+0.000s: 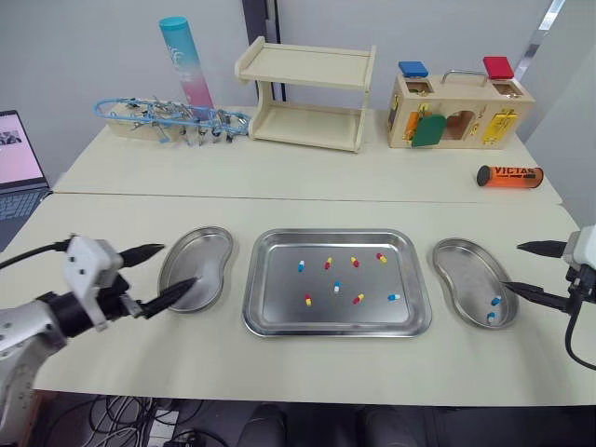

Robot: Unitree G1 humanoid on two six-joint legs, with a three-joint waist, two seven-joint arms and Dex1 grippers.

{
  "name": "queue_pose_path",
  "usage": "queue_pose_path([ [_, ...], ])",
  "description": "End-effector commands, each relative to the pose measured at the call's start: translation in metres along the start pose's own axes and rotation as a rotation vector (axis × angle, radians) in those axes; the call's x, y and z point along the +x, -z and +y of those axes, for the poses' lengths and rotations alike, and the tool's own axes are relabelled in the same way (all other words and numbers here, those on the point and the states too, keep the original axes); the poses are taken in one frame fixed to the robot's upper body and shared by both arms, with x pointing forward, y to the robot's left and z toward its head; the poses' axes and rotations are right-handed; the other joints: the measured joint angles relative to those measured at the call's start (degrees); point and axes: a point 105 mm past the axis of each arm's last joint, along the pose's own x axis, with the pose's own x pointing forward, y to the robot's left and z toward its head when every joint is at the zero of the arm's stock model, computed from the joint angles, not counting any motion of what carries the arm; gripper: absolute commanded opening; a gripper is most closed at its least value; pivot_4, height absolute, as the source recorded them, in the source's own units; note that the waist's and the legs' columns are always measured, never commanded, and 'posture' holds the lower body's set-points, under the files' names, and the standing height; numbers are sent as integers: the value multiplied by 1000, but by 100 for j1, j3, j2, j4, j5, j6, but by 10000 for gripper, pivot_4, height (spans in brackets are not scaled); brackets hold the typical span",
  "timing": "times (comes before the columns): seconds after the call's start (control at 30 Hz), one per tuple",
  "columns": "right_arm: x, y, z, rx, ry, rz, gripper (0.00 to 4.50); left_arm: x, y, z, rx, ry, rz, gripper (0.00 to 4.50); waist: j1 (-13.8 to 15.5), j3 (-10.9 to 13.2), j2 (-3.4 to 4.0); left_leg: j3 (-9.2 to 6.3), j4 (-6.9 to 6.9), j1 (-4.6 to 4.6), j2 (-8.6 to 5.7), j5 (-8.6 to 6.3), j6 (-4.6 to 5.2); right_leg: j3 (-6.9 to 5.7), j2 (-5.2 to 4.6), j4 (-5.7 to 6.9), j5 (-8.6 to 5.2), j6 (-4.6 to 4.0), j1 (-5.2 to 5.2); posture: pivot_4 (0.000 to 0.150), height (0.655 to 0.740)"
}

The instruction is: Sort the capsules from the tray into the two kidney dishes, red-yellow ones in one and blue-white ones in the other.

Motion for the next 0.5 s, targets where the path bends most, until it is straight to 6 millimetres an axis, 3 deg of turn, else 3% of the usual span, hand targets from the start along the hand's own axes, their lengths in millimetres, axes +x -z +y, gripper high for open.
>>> queue_pose_path([
  [0.03,-20,9,-17,-29,-3,83,39881,-34,4,38,54,-143,69,45000,-4,4,2,1,0,0,0,0,0,0,0,0,0,0,-2,1500,7400],
  [0.27,-52,32,-18,-53,-83,229,39881,-71,30,64,47,-226,220,45000,-34,7,8,9,-8,-1,2,0,0,3,-2,4,-1,0,-11,1500,7400],
  [0.5,-63,39,-9,-54,-148,258,39881,-96,61,60,-42,-213,320,45000,-123,7,9,21,-10,1,6,0,0,12,-2,9,-1,0,-16,1500,7400],
])
